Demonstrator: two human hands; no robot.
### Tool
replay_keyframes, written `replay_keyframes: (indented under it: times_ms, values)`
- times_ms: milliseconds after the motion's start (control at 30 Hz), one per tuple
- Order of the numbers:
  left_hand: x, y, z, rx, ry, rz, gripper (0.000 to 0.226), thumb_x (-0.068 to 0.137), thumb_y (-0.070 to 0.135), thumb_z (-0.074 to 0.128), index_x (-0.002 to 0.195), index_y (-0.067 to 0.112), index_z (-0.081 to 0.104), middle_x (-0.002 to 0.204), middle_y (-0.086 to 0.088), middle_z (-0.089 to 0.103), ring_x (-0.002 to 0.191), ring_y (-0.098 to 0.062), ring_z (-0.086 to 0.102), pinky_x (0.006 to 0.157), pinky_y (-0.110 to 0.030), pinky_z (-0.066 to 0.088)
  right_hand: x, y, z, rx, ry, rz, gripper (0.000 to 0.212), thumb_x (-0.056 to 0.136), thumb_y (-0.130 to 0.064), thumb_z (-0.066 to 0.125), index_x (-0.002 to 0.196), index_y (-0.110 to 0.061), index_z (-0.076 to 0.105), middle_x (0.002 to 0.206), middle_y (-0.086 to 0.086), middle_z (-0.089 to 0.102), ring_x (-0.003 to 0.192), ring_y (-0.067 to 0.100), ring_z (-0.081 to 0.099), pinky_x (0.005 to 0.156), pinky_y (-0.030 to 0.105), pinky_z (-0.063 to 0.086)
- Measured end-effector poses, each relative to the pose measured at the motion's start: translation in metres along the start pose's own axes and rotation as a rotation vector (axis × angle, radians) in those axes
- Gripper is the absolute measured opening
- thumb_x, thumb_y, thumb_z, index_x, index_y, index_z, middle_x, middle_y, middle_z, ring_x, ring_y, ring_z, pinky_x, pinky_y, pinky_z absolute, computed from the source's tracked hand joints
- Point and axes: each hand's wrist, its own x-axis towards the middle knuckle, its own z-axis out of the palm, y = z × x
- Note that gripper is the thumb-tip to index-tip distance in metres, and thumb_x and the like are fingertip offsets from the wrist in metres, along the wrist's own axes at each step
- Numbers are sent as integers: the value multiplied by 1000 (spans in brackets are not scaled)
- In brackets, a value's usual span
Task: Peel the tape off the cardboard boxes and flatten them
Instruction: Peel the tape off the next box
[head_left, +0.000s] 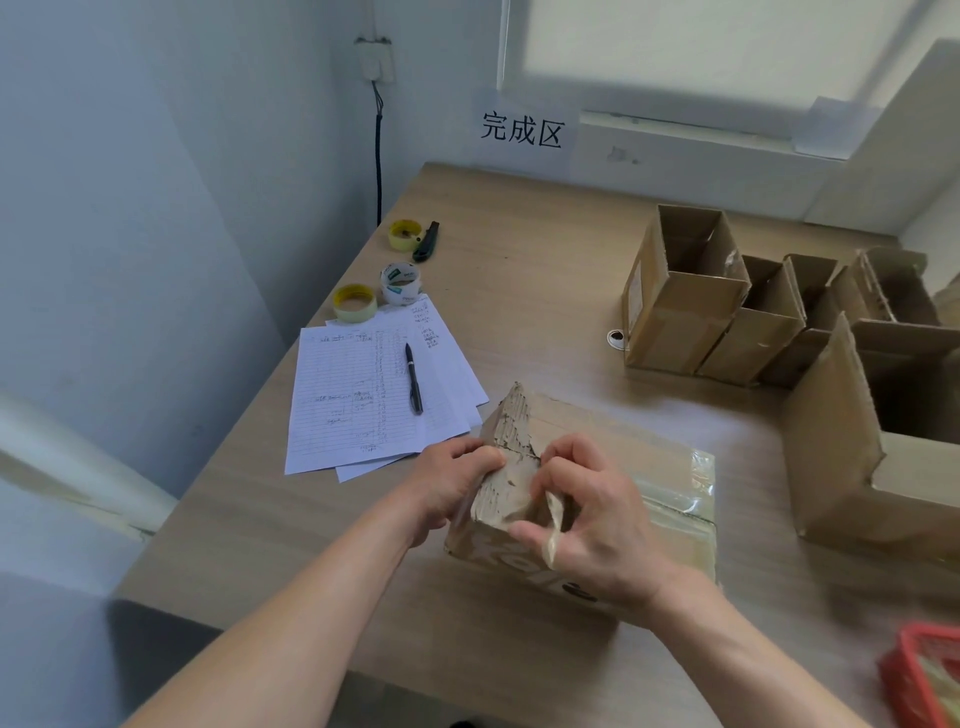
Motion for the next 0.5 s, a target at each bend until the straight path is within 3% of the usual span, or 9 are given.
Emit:
replay_keyframes:
  times_ms: [67, 133, 200, 267, 367, 433, 500]
  values:
    - [0, -2, -1, 18, -9, -14, 14, 88, 41, 62, 96, 34, 71, 64, 19, 68, 44, 4, 54, 53, -20, 38, -2, 2, 2, 36, 26, 3, 28, 63, -24, 88, 71, -15, 63, 112, -9, 55, 92, -2, 56, 73, 11, 40]
    - [1, -5, 0, 15, -20, -17, 15, 88, 40, 62, 96, 30, 71, 60, 19, 66, 43, 4, 53, 51, -18, 39, -3, 0, 5, 137, 32, 23, 28, 65, -16, 89, 65, -13, 61, 113, -10, 63, 103, 7, 62, 83, 26, 49]
    - [2, -6, 0, 6, -25, -13, 13, 89, 35, 61, 91, 25, 70, 56, 18, 62, 39, 4, 50, 43, -12, 36, -3, -4, 7, 218, -4, -9, 30, 65, -12, 85, 61, -12, 55, 92, -7, 71, 99, 20, 65, 84, 42, 51]
    - [1, -8, 0, -15, -35, -26, 13, 91, 32, 60, 87, 23, 68, 54, 16, 62, 38, 2, 50, 38, -11, 34, -2, -6, 8, 316, -49, 52, 28, 62, -11, 80, 59, -17, 53, 73, 1, 69, 94, 25, 64, 81, 48, 50]
    - [0, -12, -1, -47, -35, -48, 13, 91, 31, 60, 85, 23, 69, 53, 15, 61, 37, 1, 50, 36, -9, 32, -2, -4, 6, 385, -64, 177, 24, 60, -15, 76, 60, -17, 53, 68, 8, 61, 76, 25, 59, 68, 45, 49]
    - [2, -16, -1, -45, -17, -66, 18, 89, 35, 60, 75, 28, 70, 55, 13, 61, 38, -1, 49, 43, -14, 35, -5, -4, 7, 206, -104, 113, 23, 59, -23, 76, 67, -22, 55, 69, -1, 58, 70, 15, 53, 62, 34, 43]
    - [4, -20, -2, -44, -18, -89, 23, 86, 38, 60, 67, 32, 70, 59, 10, 60, 41, -3, 50, 52, -22, 35, -9, -2, 10, 94, -139, 59, 29, 62, -20, 78, 86, -32, 66, 70, -8, 55, 73, 8, 51, 64, 26, 41]
